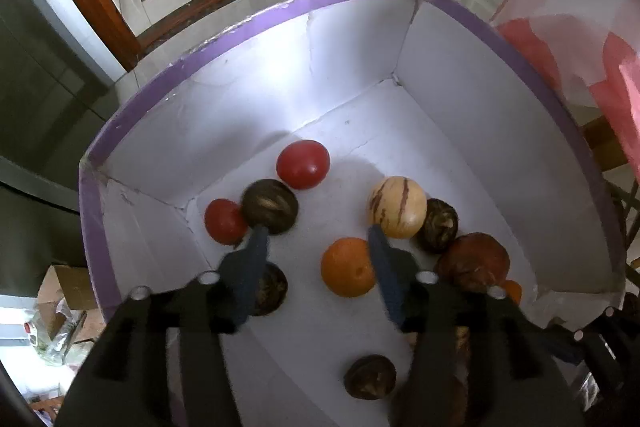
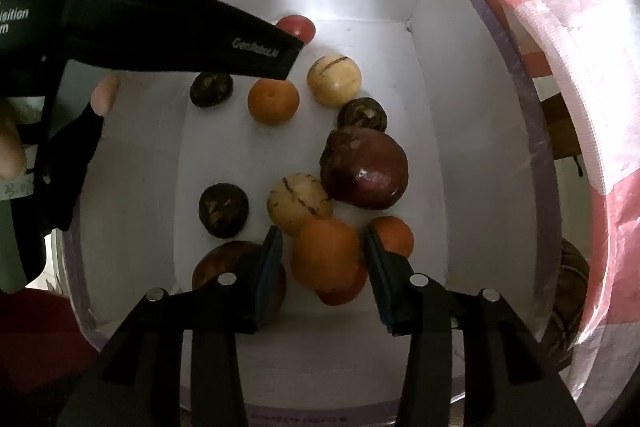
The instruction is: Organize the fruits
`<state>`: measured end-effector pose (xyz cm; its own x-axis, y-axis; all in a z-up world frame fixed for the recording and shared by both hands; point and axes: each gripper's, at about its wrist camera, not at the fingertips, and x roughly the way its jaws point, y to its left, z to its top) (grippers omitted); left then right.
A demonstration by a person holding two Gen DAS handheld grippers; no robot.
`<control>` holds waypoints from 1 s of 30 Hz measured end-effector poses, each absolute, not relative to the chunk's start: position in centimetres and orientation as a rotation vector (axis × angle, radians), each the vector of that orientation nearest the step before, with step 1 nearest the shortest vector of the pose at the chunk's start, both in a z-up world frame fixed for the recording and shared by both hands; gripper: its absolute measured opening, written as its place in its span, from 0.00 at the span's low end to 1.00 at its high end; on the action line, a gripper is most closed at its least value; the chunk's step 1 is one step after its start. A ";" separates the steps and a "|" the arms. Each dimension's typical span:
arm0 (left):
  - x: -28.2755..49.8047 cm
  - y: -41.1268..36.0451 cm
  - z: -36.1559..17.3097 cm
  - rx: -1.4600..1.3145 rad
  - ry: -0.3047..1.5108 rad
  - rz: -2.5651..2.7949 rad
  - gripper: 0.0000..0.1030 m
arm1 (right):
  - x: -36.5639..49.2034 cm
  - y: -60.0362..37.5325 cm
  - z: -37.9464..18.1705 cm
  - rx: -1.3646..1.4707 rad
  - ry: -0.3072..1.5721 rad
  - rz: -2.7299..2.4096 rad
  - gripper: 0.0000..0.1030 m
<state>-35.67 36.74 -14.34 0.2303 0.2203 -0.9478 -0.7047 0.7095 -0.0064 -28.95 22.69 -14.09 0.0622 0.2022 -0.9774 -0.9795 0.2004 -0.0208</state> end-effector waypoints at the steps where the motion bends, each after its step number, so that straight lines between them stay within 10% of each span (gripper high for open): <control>1: -35.7 36.9 -14.2 -0.493 1.170 0.677 0.58 | -29.1 22.7 -14.0 -0.933 1.111 1.127 0.45; 9: -35.8 37.0 -14.1 -0.503 1.168 0.681 0.61 | -29.3 22.4 -13.2 -0.932 1.078 1.136 0.53; 17: -36.4 37.5 -12.2 -0.470 1.068 0.699 0.78 | -28.9 21.7 -10.7 -0.888 0.966 1.149 0.84; 30: -36.1 36.5 -9.1 -0.405 1.046 0.747 0.88 | -27.4 22.4 -9.9 -0.887 1.031 1.008 0.84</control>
